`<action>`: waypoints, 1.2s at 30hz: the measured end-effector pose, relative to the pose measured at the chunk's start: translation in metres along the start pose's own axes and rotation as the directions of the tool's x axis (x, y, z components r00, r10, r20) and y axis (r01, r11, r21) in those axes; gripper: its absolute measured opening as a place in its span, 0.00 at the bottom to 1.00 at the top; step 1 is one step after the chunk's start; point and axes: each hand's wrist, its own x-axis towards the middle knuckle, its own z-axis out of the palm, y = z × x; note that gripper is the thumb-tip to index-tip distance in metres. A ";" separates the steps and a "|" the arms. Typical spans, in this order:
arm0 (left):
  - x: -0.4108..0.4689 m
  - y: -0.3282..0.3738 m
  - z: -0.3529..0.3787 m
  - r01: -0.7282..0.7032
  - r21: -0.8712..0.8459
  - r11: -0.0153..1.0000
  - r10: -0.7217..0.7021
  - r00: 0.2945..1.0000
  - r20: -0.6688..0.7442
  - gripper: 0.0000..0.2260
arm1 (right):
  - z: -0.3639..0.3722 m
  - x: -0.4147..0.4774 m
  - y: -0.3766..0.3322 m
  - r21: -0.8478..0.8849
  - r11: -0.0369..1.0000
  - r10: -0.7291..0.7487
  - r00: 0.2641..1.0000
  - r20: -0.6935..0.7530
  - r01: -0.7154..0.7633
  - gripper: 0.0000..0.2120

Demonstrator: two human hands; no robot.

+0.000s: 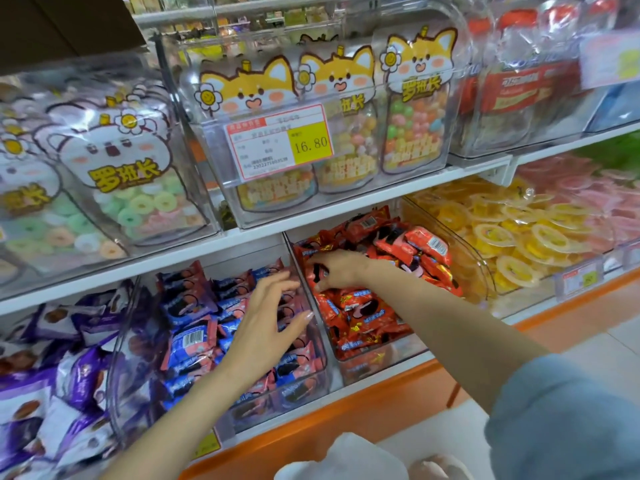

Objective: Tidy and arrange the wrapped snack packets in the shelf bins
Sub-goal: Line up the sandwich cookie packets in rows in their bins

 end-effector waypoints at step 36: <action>0.032 0.069 0.006 0.151 -0.460 0.875 -0.091 0.985 0.150 0.16 | -0.035 -0.156 0.005 0.788 0.590 0.074 0.961 -0.266 0.173 0.08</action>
